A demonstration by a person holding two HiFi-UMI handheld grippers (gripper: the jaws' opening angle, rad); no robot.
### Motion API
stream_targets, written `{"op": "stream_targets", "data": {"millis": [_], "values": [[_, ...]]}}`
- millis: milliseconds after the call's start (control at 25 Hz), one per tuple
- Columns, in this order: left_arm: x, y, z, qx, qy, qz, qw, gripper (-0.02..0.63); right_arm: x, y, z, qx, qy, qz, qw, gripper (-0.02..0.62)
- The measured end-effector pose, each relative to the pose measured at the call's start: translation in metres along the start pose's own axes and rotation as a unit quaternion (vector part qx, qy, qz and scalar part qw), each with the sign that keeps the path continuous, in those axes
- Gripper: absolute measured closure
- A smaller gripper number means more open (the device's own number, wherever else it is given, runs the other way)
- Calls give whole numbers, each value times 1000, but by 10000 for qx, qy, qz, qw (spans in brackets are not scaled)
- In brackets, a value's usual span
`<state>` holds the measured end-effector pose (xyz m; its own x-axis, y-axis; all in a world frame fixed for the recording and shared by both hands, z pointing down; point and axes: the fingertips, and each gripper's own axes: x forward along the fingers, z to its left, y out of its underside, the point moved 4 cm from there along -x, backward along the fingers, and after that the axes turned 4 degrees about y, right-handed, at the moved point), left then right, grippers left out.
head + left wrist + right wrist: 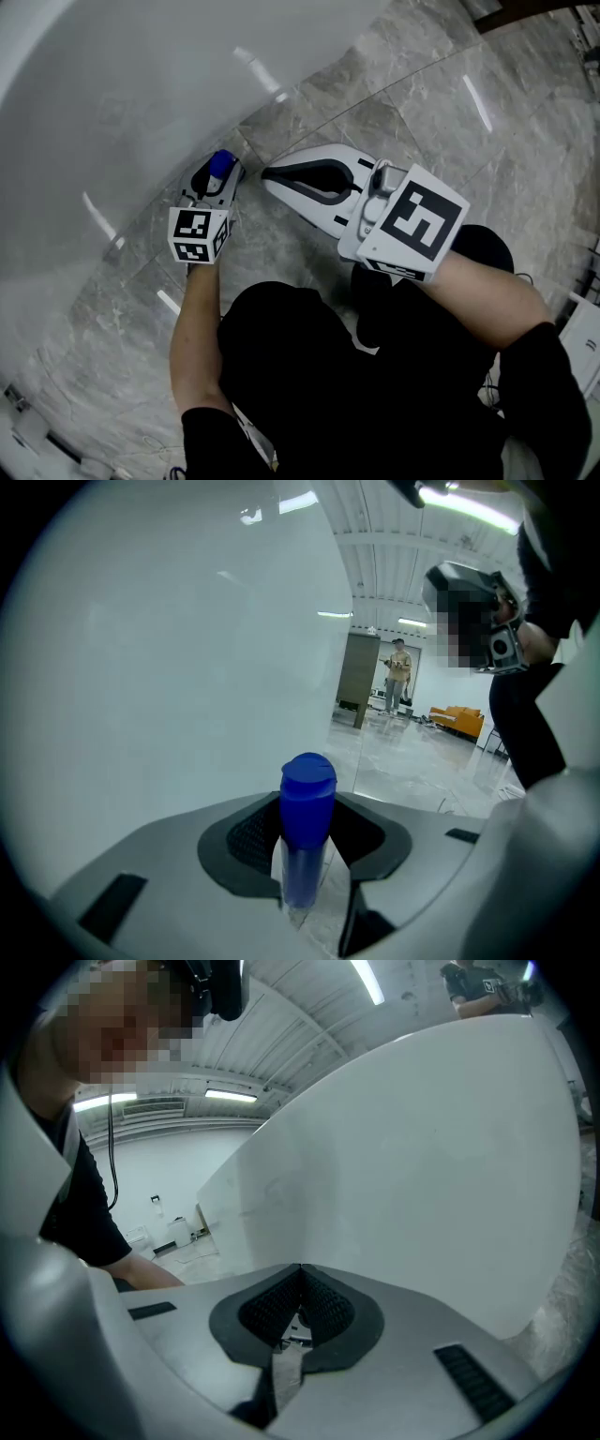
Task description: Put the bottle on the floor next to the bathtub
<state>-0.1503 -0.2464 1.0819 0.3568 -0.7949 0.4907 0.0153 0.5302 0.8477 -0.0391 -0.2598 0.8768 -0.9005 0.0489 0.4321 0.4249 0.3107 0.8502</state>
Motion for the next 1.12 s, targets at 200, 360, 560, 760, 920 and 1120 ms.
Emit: {"op": "stream_targets", "data": {"millis": [200, 360, 560, 760, 920, 1120], "values": [[10, 20, -4, 44, 56, 262, 9996, 445, 1, 4, 1, -29, -87, 88, 9999, 568], [4, 24, -9, 198, 110, 363, 9991, 443, 2, 9, -1, -18, -58, 106, 9999, 568], [-7, 29, -18, 466, 277, 627, 9966, 442, 2, 7, -2, 75, -130, 40, 9999, 568], [-13, 14, -24, 563, 251, 436, 9971, 425, 5, 7, -3, 53, -183, 27, 9998, 568], [-18, 3, -26, 721, 180, 379, 9965, 423, 7, 5, -4, 186, -228, -28, 9996, 568], [-24, -3, -29, 720, 249, 372, 9964, 422, 7, 0, -3, 198, -301, -100, 9993, 568]]}}
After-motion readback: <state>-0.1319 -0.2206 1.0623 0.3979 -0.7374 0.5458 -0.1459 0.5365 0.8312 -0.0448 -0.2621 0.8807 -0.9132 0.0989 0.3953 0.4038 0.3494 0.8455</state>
